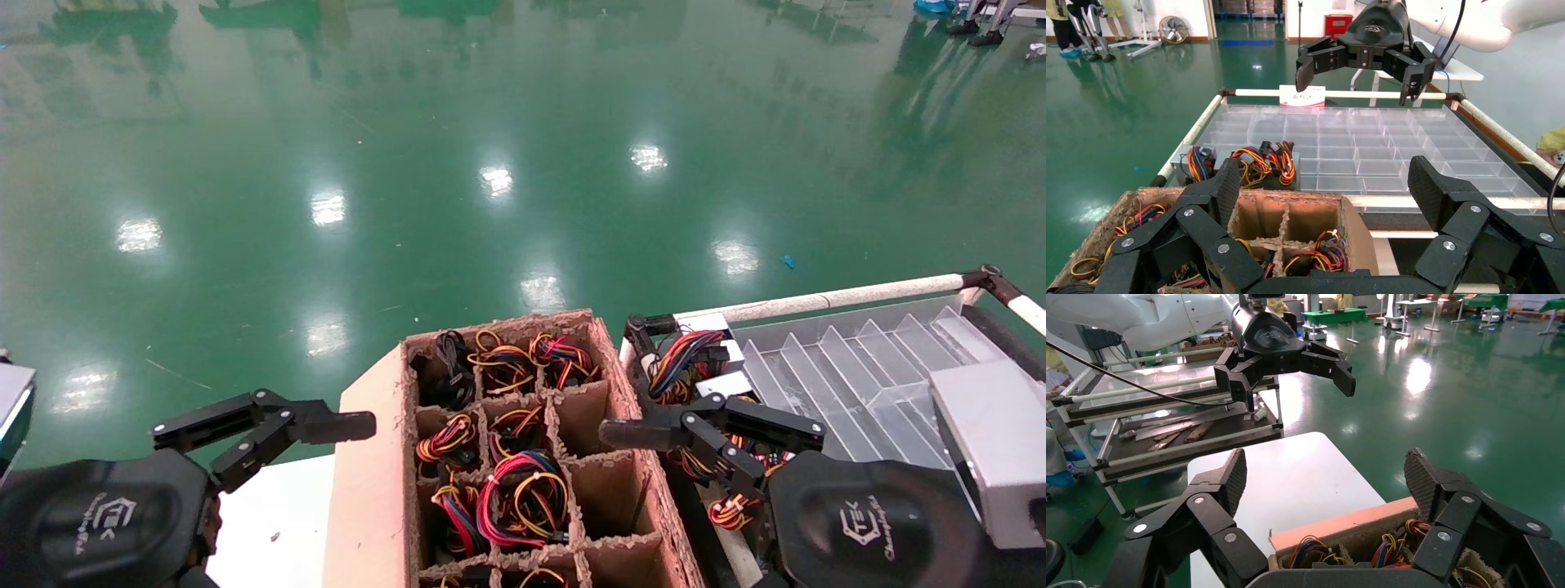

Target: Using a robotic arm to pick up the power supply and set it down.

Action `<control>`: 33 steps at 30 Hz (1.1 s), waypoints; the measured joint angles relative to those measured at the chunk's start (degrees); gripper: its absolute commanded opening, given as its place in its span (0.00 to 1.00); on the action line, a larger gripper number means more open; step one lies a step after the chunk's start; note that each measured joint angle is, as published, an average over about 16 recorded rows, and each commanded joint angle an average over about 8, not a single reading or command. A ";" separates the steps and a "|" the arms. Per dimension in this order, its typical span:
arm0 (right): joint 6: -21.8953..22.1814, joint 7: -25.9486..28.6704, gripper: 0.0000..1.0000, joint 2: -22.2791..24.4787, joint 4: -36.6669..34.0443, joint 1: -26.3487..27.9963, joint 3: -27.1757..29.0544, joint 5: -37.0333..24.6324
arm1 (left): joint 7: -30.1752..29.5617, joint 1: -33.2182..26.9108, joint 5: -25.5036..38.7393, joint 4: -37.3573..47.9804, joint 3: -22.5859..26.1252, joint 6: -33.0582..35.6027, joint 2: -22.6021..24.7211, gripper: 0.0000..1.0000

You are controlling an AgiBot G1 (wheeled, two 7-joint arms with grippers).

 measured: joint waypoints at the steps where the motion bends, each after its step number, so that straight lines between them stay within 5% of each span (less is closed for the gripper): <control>1: 0.00 0.00 1.00 0.00 0.00 0.00 0.00 0.00 | 0.00 0.00 0.00 0.00 0.00 0.00 0.00 1.00; 24: 0.00 0.00 1.00 0.00 0.00 0.00 0.00 0.00 | 0.00 0.00 0.00 0.00 0.00 0.00 0.00 1.00; 32: 0.00 0.00 1.00 0.00 0.00 0.00 0.00 0.00 | 0.00 0.00 0.00 0.00 0.00 0.00 0.00 0.00; 33: 0.00 0.00 1.00 0.00 0.00 0.00 0.00 0.00 | 0.00 0.00 0.00 0.00 0.00 0.00 0.00 0.00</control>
